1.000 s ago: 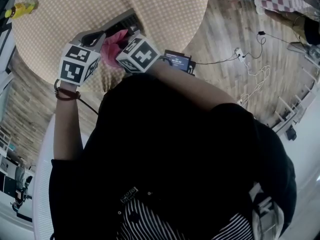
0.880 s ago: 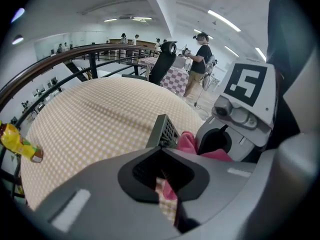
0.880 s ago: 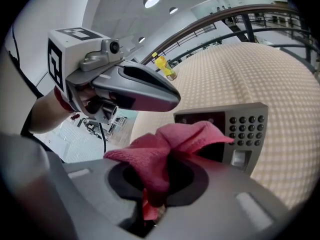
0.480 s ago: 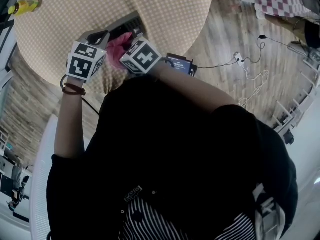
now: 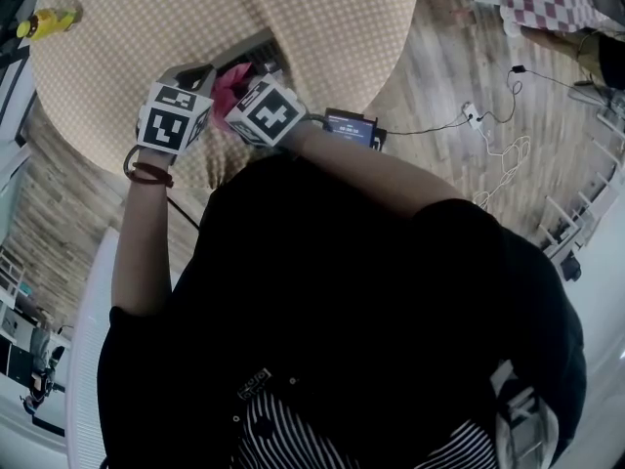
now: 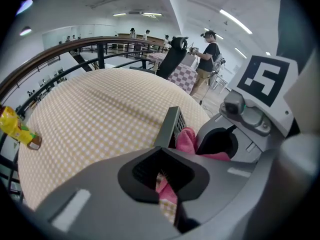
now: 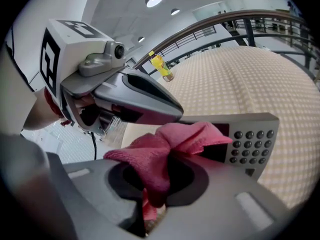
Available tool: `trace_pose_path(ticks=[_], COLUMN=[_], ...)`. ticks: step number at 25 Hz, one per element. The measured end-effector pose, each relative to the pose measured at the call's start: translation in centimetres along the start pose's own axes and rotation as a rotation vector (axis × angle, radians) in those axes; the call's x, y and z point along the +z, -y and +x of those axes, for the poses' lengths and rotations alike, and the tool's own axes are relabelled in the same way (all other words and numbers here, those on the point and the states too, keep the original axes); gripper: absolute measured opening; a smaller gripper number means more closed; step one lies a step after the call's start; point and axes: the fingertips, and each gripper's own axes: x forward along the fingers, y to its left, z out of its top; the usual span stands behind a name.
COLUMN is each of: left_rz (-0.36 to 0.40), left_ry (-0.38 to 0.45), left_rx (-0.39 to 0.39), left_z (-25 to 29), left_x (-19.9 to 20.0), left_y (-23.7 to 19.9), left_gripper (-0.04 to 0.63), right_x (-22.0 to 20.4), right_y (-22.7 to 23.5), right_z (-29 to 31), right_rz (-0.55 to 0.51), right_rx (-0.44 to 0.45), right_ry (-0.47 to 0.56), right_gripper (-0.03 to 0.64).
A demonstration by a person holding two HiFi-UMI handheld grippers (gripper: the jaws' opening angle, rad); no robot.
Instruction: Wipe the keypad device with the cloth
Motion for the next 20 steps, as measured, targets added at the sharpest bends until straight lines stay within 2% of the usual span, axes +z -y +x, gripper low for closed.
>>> trace_pose_path(ticks=[5, 11, 20], left_rz=[-0.019, 0.022, -0.012], left_ry=[-0.021, -0.041, -0.035], left_rx=[-0.026, 0.017, 0.023], left_z=[0.1, 0.3, 0.4], left_x=[0.1, 0.3, -0.2], left_y=[0.1, 0.0, 0.3], left_gripper=[0.005, 0.003, 0.003], right_x=[1.6, 0.6, -6.0], right_y=[0.5, 0.8, 3.7], right_z=[1.1, 2.3, 3.2], right_rz=[-0.004, 0.019, 0.164], right_rx=[0.000, -0.013, -0.026], right_ry=[0.030, 0.001, -0.092], right_gripper=[0.063, 0.063, 0.063])
